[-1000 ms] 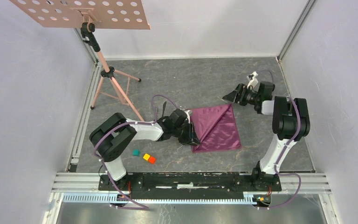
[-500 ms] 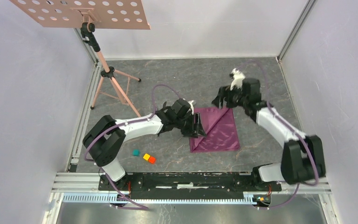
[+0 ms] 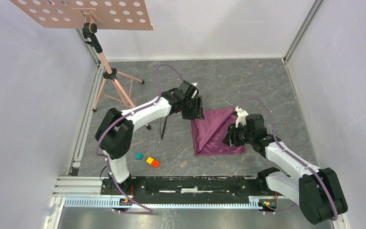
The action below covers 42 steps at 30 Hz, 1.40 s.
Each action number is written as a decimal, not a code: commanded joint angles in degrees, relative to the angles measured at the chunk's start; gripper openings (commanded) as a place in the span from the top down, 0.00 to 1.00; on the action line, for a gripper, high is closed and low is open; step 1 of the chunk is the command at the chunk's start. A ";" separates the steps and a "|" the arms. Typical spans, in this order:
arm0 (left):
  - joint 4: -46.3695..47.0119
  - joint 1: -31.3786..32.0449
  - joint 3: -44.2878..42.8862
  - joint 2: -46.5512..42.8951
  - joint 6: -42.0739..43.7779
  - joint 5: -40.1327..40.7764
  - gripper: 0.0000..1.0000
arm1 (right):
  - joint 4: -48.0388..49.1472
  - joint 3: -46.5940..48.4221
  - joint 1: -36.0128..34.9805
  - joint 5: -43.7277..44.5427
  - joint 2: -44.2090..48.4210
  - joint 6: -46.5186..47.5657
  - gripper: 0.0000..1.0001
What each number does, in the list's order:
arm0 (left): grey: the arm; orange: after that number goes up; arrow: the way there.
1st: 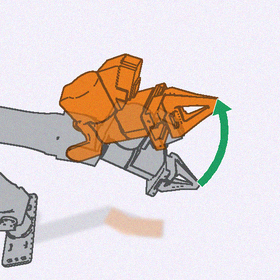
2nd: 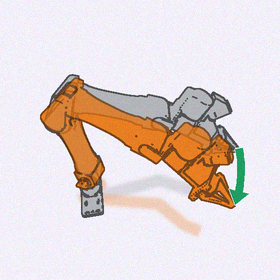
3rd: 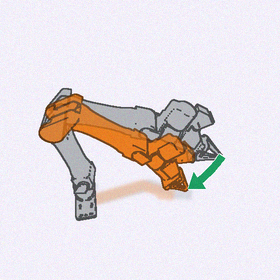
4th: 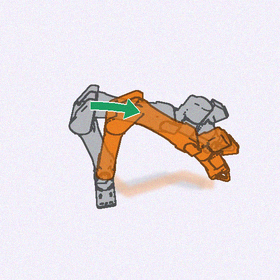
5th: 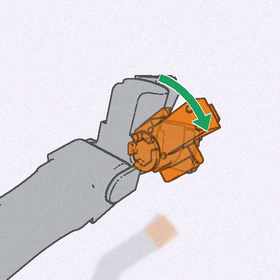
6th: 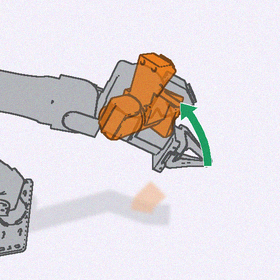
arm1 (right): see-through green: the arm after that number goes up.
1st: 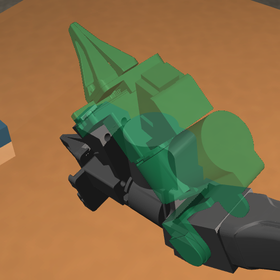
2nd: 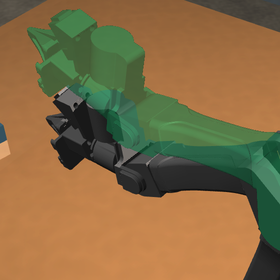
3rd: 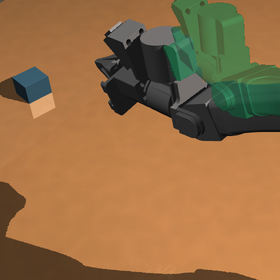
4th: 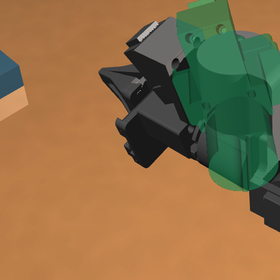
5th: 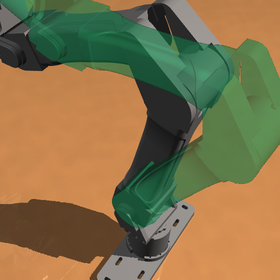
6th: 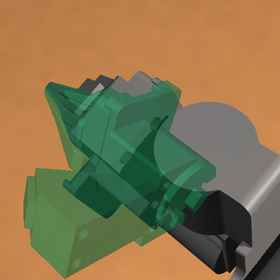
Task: Fold the napkin into a case and place the utensils inside
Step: Smooth out the upper triangle-folded napkin at the center of the board.
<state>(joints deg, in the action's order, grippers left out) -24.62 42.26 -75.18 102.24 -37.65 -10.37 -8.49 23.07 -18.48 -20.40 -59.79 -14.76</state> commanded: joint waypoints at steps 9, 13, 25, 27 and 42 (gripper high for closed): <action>-6.49 -5.95 -11.96 13.27 9.27 3.41 0.50 | -0.23 -2.88 0.03 -0.88 1.42 2.60 0.67; -6.53 -6.05 -13.95 15.87 9.28 3.93 0.55 | 0.67 -3.74 0.03 -1.48 0.79 1.92 0.70; -5.13 -6.51 -14.14 19.56 8.75 3.38 0.77 | 2.19 -8.51 0.10 6.27 5.38 -5.25 0.92; -5.00 -6.51 -13.79 19.50 8.81 3.43 0.78 | 2.59 -9.42 0.09 8.83 6.16 -6.45 0.93; -2.35 -6.65 -7.27 10.23 8.03 -0.53 0.60 | 1.38 0.26 -0.79 13.42 4.85 2.72 0.65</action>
<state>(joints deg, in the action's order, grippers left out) -27.62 35.73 -85.76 119.85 -31.55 -10.15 -7.16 17.10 -18.52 -2.68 -55.40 -17.87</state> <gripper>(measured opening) 0.339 0.242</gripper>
